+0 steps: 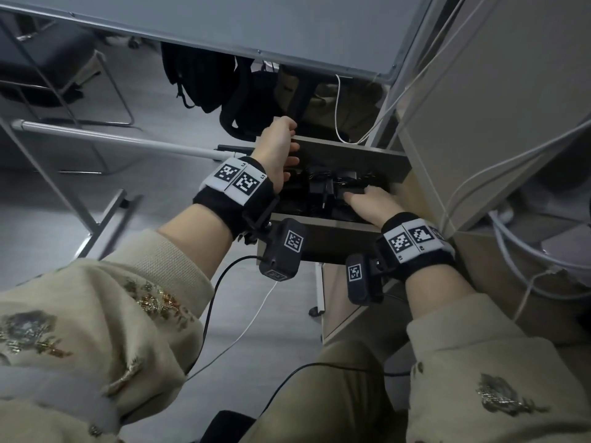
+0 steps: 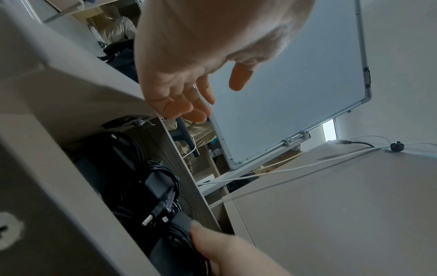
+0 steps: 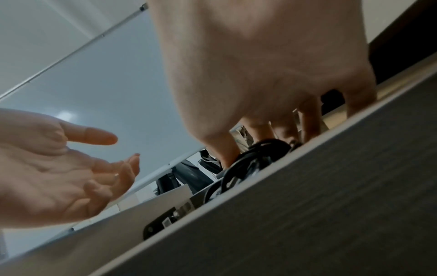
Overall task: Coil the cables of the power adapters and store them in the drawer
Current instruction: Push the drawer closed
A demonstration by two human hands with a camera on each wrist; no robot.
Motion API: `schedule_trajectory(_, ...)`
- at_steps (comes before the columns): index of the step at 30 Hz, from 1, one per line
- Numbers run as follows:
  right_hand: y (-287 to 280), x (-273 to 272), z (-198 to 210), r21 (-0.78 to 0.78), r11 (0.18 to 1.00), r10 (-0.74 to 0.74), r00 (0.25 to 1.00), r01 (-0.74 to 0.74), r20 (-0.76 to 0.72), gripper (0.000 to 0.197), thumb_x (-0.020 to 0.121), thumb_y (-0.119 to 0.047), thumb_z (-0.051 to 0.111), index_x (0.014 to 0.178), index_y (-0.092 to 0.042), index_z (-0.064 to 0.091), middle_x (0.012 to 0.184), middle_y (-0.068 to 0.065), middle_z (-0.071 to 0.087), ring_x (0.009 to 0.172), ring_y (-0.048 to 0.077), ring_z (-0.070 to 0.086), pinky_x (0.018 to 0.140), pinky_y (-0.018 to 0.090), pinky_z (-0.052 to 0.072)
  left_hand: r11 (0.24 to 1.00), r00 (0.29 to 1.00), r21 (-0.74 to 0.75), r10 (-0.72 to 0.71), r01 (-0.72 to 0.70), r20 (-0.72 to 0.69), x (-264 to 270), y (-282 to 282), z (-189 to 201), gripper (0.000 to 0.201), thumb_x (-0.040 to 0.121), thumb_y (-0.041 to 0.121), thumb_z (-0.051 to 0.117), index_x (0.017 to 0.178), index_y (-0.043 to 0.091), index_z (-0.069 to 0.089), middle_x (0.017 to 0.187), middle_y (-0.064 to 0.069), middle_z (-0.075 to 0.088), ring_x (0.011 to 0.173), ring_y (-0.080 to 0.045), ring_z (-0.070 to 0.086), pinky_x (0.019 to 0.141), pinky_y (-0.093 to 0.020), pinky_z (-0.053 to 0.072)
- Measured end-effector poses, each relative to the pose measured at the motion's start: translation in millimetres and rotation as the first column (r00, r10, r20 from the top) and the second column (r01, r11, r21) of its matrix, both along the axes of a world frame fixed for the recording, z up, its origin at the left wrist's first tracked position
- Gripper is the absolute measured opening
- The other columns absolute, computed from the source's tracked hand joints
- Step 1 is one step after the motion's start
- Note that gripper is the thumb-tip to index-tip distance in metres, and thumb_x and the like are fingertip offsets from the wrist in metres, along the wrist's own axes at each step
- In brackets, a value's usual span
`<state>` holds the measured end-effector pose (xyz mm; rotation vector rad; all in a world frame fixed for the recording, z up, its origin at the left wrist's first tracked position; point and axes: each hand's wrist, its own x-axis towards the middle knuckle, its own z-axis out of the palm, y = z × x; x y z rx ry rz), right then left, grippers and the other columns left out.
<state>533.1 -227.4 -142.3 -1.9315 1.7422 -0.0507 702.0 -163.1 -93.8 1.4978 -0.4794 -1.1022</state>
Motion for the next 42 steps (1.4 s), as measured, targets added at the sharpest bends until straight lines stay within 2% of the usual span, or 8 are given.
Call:
schedule_trajectory(3, -2, -3, -3, 0.043, 0.999, -0.022, 0.995, 0.026, -0.092, 0.072, 0.09, -0.062, 0.033, 0.144, -0.015, 0.042, 0.153, 0.013, 0.036, 0.145, 0.034, 0.018, 0.117, 0.051, 0.014, 0.999, 0.999, -0.021, 0.025, -0.024, 0.03, 3, -4, -4, 0.034, 0.096, 0.029, 0.045, 0.125, 0.015, 0.056, 0.087, 0.004, 0.051, 0.09, -0.016, 0.046, 0.076, -0.031, 0.036)
schedule_trajectory(7, -1, -6, -4, 0.022, 0.999, -0.025, 0.998, 0.026, -0.06, 0.069, 0.093, -0.059, 0.04, 0.145, -0.014, 0.04, 0.153, 0.012, 0.036, 0.144, 0.036, 0.022, 0.117, 0.051, 0.016, 0.999, 0.999, -0.035, 0.012, -0.013, -0.037, 5, -6, -12, 0.054, 0.083, 0.031, 0.057, 0.132, 0.009, 0.052, 0.106, -0.003, 0.058, 0.091, -0.017, 0.056, 0.073, -0.028, 0.045)
schedule_trajectory(11, 8, -10, 5, -0.208, 0.978, -0.02, 1.0, 0.016, -0.014, 0.057, 0.093, -0.06, 0.042, 0.139, -0.026, 0.046, 0.144, 0.007, 0.044, 0.136, 0.034, 0.032, 0.111, 0.051, 0.027, 0.996, 0.995, 0.012, 0.094, -0.093, -0.037, 40, -59, -72, 0.084, 0.038, 0.046, 0.062, 0.115, 0.013, 0.064, 0.136, -0.018, 0.056, 0.127, -0.041, 0.052, 0.102, -0.059, 0.045)
schedule_trajectory(17, 20, -6, 23, -0.356, 0.935, 0.057, 0.989, -0.004, 0.139, 0.038, 0.099, -0.034, 0.045, 0.135, -0.025, 0.053, 0.14, 0.007, 0.047, 0.132, 0.031, 0.034, 0.109, 0.044, 0.033, 0.999, 0.998, 0.042, -0.024, 0.027, -0.053, 1, 3, -15, 0.052, 0.078, 0.032, 0.051, 0.126, 0.011, 0.056, 0.133, -0.012, 0.058, 0.121, -0.032, 0.055, 0.104, -0.05, 0.042)
schedule_trajectory(25, 40, -1, 21, -0.281, 0.959, 0.136, 0.911, -0.023, 0.389, 0.032, 0.098, -0.019, 0.047, 0.127, -0.018, 0.059, 0.124, 0.001, 0.061, 0.12, 0.02, 0.052, 0.102, 0.039, 0.045, 0.997, 0.999, 0.082, -0.012, 0.016, -0.05, -3, -12, -29, 0.08, 0.062, 0.034, 0.053, 0.139, 0.015, 0.049, 0.139, -0.011, 0.053, 0.125, -0.032, 0.052, 0.104, -0.049, 0.043)
schedule_trajectory(32, 42, -16, 20, -0.232, 0.968, 0.001, 0.921, 0.097, 0.39, 0.049, 0.1, -0.019, 0.043, 0.148, -0.013, 0.035, 0.151, 0.008, 0.037, 0.139, 0.026, 0.033, 0.114, 0.041, 0.031, 0.999, 0.998, 0.013, -0.032, 0.033, -0.053, -40, -1, -15, 0.055, 0.085, 0.028, 0.052, 0.135, 0.006, 0.051, 0.13, -0.012, 0.058, 0.118, -0.028, 0.056, 0.107, -0.044, 0.043)
schedule_trajectory(36, 39, -34, 22, -0.318, 0.892, -0.184, 0.901, 0.321, 0.394, 0.064, 0.097, -0.019, 0.05, 0.152, -0.008, 0.019, 0.159, 0.011, 0.018, 0.147, 0.028, 0.016, 0.118, 0.039, 0.015, 0.997, 0.995, 0.028, -0.069, 0.071, -0.078, -47, -26, -36, 0.082, 0.063, 0.035, 0.054, 0.14, 0.009, 0.047, 0.137, -0.015, 0.054, 0.123, -0.035, 0.054, 0.107, -0.05, 0.042)
schedule_trajectory(42, 46, -36, 18, -0.403, 0.747, -0.246, 0.783, 0.529, 0.571, 0.082, 0.088, -0.018, 0.061, 0.152, -0.017, 0.009, 0.158, 0.01, 0.011, 0.147, 0.029, 0.012, 0.119, 0.045, 0.016, 0.991, 0.988, 0.031, -0.125, 0.129, -0.094, -72, -28, -34, 0.064, 0.075, 0.035, 0.053, 0.133, 0.007, 0.049, 0.123, -0.01, 0.059, 0.109, -0.025, 0.059, 0.095, -0.036, 0.049)
